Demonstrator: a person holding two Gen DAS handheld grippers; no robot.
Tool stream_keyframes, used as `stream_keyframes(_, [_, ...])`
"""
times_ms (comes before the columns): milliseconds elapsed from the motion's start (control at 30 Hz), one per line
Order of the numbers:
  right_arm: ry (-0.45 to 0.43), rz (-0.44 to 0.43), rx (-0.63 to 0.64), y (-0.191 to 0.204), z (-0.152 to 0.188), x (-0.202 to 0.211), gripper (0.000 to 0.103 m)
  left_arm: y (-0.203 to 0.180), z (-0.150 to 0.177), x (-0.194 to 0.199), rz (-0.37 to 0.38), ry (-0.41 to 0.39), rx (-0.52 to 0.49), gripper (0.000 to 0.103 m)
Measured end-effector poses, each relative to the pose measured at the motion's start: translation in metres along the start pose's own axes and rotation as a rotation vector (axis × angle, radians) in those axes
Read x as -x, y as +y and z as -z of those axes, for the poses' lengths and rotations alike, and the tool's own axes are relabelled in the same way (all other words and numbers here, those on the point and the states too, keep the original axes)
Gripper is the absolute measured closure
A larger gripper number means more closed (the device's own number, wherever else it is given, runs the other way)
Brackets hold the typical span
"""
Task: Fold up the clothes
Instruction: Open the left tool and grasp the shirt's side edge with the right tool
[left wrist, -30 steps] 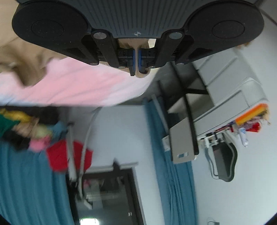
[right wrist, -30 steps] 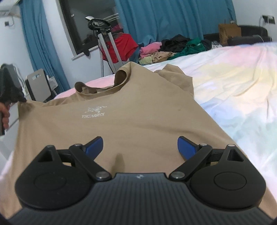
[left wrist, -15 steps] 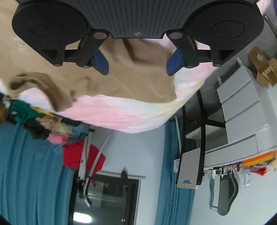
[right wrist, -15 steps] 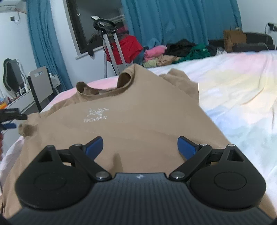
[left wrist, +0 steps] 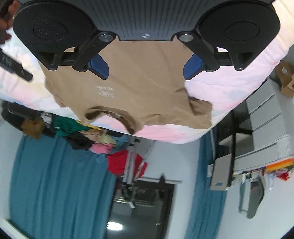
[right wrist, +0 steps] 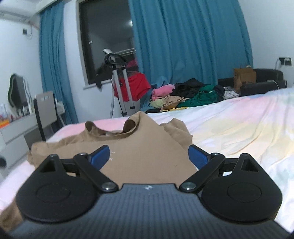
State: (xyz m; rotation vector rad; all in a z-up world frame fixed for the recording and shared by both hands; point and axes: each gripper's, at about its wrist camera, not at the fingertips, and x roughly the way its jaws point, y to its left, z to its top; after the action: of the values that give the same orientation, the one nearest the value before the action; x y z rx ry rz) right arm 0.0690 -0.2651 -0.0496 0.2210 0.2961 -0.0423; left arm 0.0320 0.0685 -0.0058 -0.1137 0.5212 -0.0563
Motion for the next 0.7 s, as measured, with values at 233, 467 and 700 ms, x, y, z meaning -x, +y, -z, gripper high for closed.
stream_keyframes(233, [0.024,-0.001,-0.083,-0.019,-0.006,-0.012,0.037,-0.022,0.010,0.002,-0.026,0.015,-0.054,0.013])
stream_keyframes(467, [0.059,-0.004,-0.193,-0.043,-0.017,-0.040,0.014,-0.010,0.012,-0.005,0.001,0.037,-0.015,0.012])
stream_keyframes(700, [0.175,-0.054,-0.520,-0.125,-0.027,-0.142,0.015,-0.015,0.022,-0.035,0.026,0.110,-0.024,0.012])
